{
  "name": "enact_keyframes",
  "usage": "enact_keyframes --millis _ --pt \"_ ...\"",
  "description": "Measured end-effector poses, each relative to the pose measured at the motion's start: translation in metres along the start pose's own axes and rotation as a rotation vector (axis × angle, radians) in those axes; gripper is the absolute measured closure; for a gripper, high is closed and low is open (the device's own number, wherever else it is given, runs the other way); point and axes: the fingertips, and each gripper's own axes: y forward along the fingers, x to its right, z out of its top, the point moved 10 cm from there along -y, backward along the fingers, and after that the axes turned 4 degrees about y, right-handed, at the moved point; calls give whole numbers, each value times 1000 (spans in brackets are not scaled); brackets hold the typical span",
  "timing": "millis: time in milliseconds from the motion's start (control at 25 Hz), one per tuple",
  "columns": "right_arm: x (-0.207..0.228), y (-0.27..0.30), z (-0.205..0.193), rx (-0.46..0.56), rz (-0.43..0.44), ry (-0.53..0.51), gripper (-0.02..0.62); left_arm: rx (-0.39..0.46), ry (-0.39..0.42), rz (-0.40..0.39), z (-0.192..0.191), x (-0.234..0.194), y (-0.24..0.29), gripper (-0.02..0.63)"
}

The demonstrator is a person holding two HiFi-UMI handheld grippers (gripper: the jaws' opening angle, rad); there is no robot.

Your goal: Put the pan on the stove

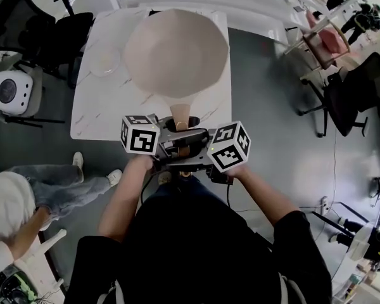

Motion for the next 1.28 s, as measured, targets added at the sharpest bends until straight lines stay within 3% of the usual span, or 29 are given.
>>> enact_keyframes --millis 360,640,880,1280 --pt "24 -33 49 -34 42 -47 385 34 24 55 52 -20 19 356" --pt "39 -42 63 -57 64 -60 385 84 16 73 64 -33 25 356" --pt "70 -67 111 -72 103 -53 385 125 -6 98 111 -62 38 355" --pt "105 -82 146 -132 129 -57 385 184 -34 142 138 -95 49 353"
